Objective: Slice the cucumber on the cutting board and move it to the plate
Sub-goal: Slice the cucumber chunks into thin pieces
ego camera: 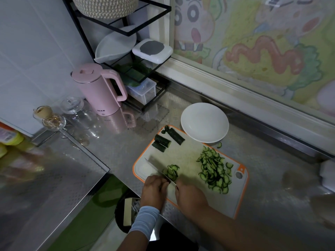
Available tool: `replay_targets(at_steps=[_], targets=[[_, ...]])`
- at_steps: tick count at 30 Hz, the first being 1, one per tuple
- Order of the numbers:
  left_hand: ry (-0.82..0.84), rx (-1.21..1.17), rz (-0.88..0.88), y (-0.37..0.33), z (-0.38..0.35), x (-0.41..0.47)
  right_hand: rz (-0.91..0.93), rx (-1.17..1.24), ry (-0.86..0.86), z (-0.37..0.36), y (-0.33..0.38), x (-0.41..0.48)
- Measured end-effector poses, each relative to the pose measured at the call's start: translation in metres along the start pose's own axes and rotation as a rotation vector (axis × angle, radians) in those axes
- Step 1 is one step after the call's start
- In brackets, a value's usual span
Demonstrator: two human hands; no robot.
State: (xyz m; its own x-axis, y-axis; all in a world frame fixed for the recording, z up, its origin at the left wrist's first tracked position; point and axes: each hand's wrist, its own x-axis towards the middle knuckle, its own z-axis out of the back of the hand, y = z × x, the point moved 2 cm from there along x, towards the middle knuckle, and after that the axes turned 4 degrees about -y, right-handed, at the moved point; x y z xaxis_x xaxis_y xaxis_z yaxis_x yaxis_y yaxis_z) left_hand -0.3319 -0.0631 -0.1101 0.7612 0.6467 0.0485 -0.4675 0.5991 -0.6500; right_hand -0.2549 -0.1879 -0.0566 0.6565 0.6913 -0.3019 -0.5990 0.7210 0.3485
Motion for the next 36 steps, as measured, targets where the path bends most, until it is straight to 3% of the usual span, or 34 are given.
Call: replay_targets(at_steps=[19,36], targets=[[-0.014,-0.006,0.013,-0.005,0.003,0.002,-0.018,0.025,-0.009,0.002,-0.017,-0.025],[0.001,0.029,0.056,-0.009,0.002,0.003,-0.022,0.071,-0.032,-0.005,-0.001,0.010]])
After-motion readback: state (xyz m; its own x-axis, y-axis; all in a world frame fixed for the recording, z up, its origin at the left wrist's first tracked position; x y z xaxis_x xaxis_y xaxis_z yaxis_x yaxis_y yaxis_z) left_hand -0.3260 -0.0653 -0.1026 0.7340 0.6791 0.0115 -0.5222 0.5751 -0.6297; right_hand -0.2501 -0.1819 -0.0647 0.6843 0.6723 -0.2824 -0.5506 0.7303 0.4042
